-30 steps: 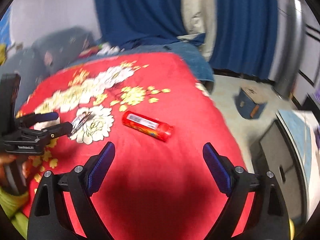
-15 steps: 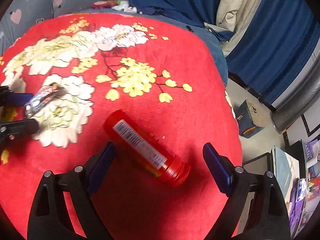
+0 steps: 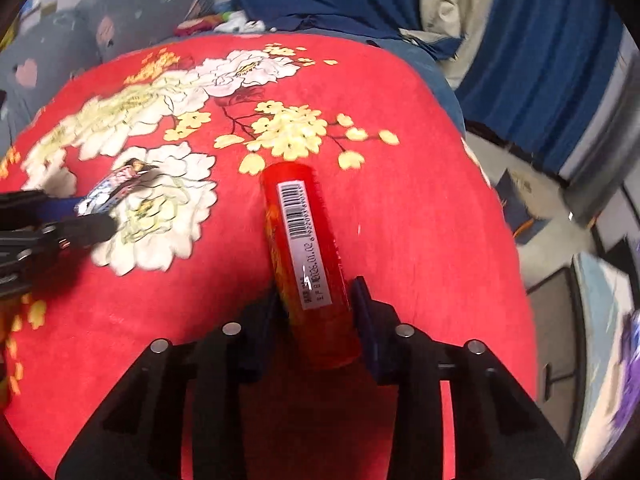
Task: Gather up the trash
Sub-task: 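Grasp the chocolate bar with the left tool while the right tool grasps the red candy tube, then carry the chocolate bar and red candy tube in both tools over the bin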
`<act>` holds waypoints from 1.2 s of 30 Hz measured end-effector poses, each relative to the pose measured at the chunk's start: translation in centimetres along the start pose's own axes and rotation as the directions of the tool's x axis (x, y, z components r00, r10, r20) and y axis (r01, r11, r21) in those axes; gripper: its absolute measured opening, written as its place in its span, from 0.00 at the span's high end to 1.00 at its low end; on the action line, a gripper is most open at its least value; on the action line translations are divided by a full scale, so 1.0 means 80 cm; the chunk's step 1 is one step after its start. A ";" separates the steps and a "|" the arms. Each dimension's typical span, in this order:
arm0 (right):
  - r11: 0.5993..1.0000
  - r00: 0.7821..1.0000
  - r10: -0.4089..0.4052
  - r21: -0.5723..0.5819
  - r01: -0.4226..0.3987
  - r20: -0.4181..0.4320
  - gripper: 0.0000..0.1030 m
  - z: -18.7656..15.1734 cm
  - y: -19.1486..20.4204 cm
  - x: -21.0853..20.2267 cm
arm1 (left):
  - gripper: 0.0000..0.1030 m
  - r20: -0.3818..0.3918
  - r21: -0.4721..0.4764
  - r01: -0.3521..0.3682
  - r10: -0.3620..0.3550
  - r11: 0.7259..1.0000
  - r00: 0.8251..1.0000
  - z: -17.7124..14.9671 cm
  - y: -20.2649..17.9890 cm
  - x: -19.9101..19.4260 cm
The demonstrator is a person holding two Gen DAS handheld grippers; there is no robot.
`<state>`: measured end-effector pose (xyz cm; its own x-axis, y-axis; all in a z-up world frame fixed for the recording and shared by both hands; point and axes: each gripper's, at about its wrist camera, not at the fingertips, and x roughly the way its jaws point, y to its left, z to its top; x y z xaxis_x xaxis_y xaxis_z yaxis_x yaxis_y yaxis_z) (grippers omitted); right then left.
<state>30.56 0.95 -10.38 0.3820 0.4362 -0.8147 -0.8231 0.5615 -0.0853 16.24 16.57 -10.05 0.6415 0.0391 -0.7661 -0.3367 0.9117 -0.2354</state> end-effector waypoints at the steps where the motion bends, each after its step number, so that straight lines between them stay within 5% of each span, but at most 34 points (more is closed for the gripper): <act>1: 1.000 1.000 0.012 0.024 -0.012 0.006 0.69 -0.007 -0.001 -0.006 | 0.83 0.000 0.004 0.001 -0.001 1.000 1.000 0.000 -0.001 0.000; 14: 0.927 0.976 0.142 0.324 -0.190 0.165 0.70 -0.106 -0.024 -0.090 | 0.91 0.064 0.133 0.086 -0.096 0.987 0.993 -0.007 -0.057 -0.029; 22: 0.911 0.965 0.094 0.369 -0.183 0.247 0.70 -0.146 -0.039 -0.155 | 0.91 0.071 0.196 0.232 -0.250 0.953 0.966 -0.018 -0.124 -0.053; 36: 0.886 0.957 -0.078 0.460 -0.063 0.280 0.70 -0.220 -0.088 -0.238 | 0.91 0.035 0.325 0.360 -0.392 0.874 0.919 -0.057 -0.223 -0.076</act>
<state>21.64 -23.70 -4.35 0.5471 0.5707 -0.6123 -0.5595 0.7934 0.2396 15.18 -1.78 -3.93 0.7460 -0.3068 -0.5910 0.1608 0.9443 -0.2872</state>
